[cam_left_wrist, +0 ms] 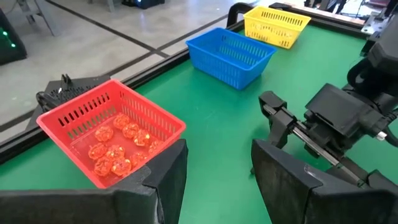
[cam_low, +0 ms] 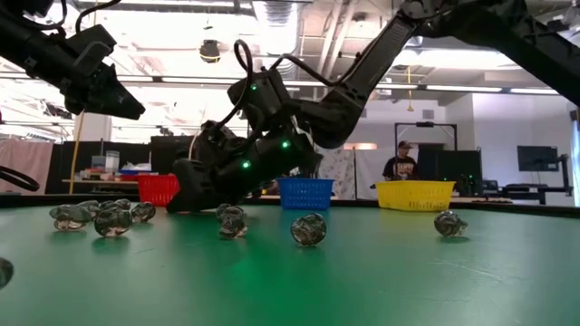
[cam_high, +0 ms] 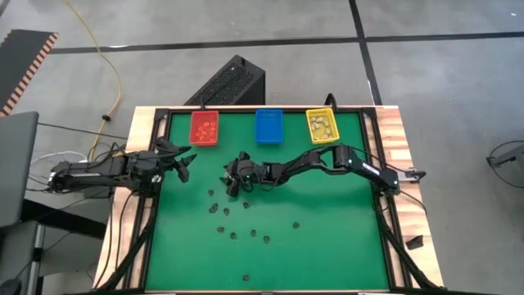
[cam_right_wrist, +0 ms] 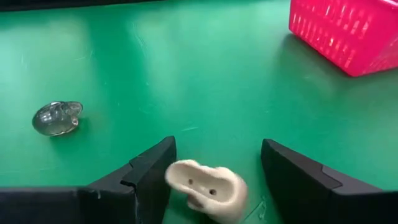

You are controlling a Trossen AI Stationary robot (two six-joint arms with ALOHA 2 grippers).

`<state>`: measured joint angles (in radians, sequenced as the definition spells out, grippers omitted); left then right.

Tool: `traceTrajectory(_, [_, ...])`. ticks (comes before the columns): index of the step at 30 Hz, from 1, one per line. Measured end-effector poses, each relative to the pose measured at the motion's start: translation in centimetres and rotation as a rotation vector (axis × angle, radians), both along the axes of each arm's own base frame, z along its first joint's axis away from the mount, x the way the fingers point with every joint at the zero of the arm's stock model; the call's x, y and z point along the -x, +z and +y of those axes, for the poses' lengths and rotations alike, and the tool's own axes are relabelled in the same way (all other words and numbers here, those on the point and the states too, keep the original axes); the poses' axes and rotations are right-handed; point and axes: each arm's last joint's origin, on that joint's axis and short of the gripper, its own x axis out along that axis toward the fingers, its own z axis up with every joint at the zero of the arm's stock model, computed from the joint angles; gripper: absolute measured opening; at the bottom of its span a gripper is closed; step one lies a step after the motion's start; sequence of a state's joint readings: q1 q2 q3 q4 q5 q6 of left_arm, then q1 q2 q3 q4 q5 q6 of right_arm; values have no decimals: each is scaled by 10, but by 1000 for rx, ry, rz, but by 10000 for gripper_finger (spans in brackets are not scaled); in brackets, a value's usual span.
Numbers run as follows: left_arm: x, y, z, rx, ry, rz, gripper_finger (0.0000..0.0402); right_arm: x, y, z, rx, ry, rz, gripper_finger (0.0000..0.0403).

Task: Sort Halloween decoration
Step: Put the white skull toy into the yellow bin

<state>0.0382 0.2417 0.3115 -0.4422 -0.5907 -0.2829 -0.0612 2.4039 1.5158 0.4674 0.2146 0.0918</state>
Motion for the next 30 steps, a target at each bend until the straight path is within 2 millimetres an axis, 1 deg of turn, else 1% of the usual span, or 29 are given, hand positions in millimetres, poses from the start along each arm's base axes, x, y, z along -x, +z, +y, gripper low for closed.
traceTrajectory(6, [0, 0, 0, 1, 0, 0, 169, 0, -7, -2, -38, -26, 2, 268])
traceTrajectory(9, [0, 0, 0, 1, 0, 0, 169, 1, -7, -2, -41, -42, 8, 249])
traceTrajectory(12, [0, 0, 0, 1, 0, 0, 169, 1, -8, -2, -38, -56, 9, 211])
traceTrajectory(18, [0, 0, 0, 1, 1, 0, 169, 1, -9, -1, -51, -71, 12, 107])
traceTrajectory(19, [0, 0, 0, 1, 1, 0, 169, 1, -10, -1, -55, -73, 12, 95])
traceTrajectory(26, [0, 0, 0, 1, 1, 0, 169, 1, -7, 1, -57, -73, 7, 94])
traceTrajectory(30, [0, 0, 0, 1, 1, 0, 169, 3, 3, 3, -66, -53, 16, 94])
